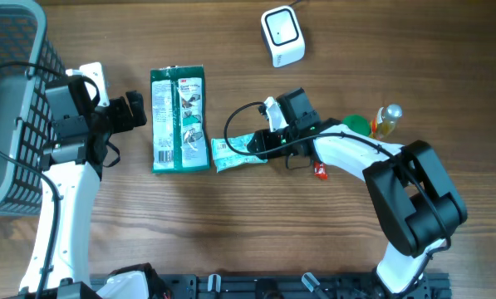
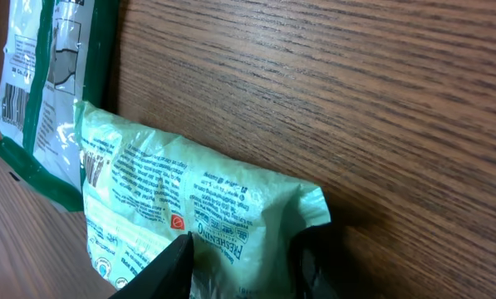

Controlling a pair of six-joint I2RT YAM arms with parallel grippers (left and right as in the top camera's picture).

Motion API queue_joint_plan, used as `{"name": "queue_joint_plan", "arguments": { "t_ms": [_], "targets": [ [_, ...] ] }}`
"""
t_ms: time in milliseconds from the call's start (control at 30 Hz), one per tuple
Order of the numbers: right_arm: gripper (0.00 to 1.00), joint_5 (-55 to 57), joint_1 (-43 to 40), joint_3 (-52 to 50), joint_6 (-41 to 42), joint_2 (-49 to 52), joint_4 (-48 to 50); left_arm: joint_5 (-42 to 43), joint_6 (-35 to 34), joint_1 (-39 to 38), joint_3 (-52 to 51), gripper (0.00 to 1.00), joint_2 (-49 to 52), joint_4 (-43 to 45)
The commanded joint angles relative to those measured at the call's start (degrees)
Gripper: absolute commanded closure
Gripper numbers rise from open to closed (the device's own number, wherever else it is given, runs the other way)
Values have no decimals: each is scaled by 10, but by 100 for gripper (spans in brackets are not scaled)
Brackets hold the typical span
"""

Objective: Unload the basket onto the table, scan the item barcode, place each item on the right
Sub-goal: 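Lift the wipes pack with the right gripper up to the scanner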

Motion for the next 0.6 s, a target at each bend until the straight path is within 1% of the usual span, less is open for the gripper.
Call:
{"name": "queue_joint_plan", "arguments": {
  "t_ms": [0,67,100,133,167,200,267,333,433,500,567],
  "targets": [
    [56,17,4,-20,5,12,-8,2,4,3,4,0,2,1],
    [54,17,4,-20,5,12,-8,2,4,3,4,0,2,1],
    [58,17,4,-20,5,12,-8,2,4,3,4,0,2,1],
    [70,17,4,-20,5,12,-8,2,4,3,4,0,2,2],
    [86,16,4,-20,5,12,-6,2,4,3,4,0,2,2],
    [91,10,4,-20,2,11,-1,2,4,3,4,0,2,2],
    [95,-8,-1,-13,-24,-2,-2,2,4,3,4,0,2,1],
    [96,-12,-10,-7,-48,-40,-12,2,4,3,4,0,2,2],
    [96,-9,-29,-4,-107,-167,-26,2,4,3,4,0,2,1],
    [96,-10,-38,-4,-127,-242,-22,2,4,3,4,0,2,1],
    [96,0,-43,-4,-212,-312,-21,2,4,3,4,0,2,1]
  ]
}}
